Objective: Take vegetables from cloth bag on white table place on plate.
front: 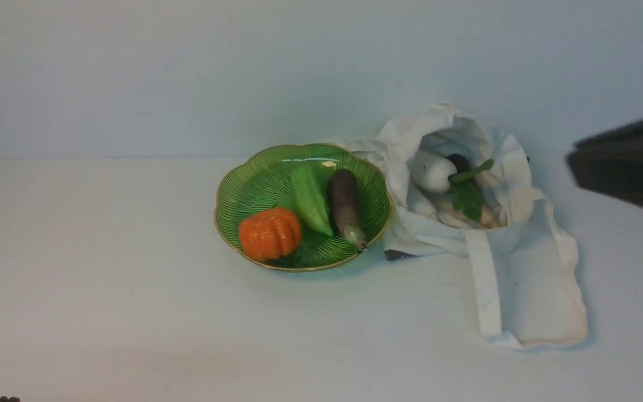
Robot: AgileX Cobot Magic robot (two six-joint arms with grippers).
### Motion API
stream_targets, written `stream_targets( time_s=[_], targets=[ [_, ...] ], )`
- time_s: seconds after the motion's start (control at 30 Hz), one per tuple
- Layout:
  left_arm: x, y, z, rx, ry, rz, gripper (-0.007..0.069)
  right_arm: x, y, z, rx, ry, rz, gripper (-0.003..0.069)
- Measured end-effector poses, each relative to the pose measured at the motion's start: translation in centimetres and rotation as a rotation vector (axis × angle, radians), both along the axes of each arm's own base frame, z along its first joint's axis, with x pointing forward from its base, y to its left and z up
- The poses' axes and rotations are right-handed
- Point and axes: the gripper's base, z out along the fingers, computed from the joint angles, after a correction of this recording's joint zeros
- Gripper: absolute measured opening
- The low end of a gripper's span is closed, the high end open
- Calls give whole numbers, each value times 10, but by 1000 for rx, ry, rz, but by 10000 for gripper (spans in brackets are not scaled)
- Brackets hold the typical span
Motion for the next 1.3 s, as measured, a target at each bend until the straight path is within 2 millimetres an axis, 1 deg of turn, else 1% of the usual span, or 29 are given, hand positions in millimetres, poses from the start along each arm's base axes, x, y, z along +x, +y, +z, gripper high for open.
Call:
stream_targets(
  time_s=[0.03, 0.13, 0.23, 0.33, 0.37, 0.4, 0.43, 0.53, 0.6, 0.67, 0.8, 1.3],
  targets=[
    [0, 0, 0, 0, 0, 0, -5, -17, -17, 2, 20, 16, -73, -6],
    [0, 0, 0, 0, 0, 0, -5, -38, -36, -1, 56, -9, -134, -13],
    [0, 0, 0, 0, 0, 0, -5, -53, -51, -18, 52, -41, -172, -15],
    [0, 0, 0, 0, 0, 0, -5, -58, -58, -49, 29, -60, -188, -15],
    [0, 0, 0, 0, 0, 0, -5, -59, -59, -65, 38, -78, -192, -15],
    [0, 0, 0, 0, 0, 0, -5, -60, -60, -64, 41, -82, -192, -15],
    [0, 0, 0, 0, 0, 0, -5, -57, -57, -83, 65, -109, -182, -15],
    [0, 0, 0, 0, 0, 0, -5, -53, -52, -100, 129, -168, -164, -15],
    [0, 0, 0, 0, 0, 0, -5, -49, -47, -116, 175, -210, -144, -15],
    [0, 0, 0, 0, 0, 0, -5, -46, -43, -122, 204, -247, -128, -15],
    [0, 0, 0, 0, 0, 0, -5, -45, -41, -122, 240, -289, -114, -15],
    [0, 0, 0, 0, 0, 0, -5, -45, -41, -123, 241, -293, -113, -15]
  ],
)
